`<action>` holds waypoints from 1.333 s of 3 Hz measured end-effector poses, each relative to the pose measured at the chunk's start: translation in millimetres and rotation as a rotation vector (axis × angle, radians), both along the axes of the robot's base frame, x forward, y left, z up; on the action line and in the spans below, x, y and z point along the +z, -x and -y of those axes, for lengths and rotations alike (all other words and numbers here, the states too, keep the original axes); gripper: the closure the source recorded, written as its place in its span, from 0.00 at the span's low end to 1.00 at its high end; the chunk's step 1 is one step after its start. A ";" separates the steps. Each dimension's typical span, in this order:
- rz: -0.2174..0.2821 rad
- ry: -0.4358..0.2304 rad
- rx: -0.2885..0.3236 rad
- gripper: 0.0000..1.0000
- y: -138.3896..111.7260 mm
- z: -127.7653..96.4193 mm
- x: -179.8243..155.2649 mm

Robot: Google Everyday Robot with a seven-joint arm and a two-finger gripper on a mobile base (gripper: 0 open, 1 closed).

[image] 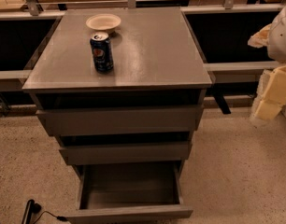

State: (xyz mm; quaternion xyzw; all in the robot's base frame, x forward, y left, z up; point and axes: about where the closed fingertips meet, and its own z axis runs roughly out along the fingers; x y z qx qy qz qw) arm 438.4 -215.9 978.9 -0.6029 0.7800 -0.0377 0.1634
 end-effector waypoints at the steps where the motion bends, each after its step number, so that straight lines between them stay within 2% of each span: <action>1: 0.000 0.000 0.000 0.00 0.0 0.0 0.0; 2: 0.048 -0.031 0.042 0.00 -29.2 -14.1 0.0; 3: 0.156 -0.082 0.159 0.00 -97.1 -59.2 6.9; 4: 0.258 -0.217 0.259 0.00 -167.2 -112.5 16.1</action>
Offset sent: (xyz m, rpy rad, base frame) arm 0.0766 0.0357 -0.0034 0.0818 -0.1112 0.1103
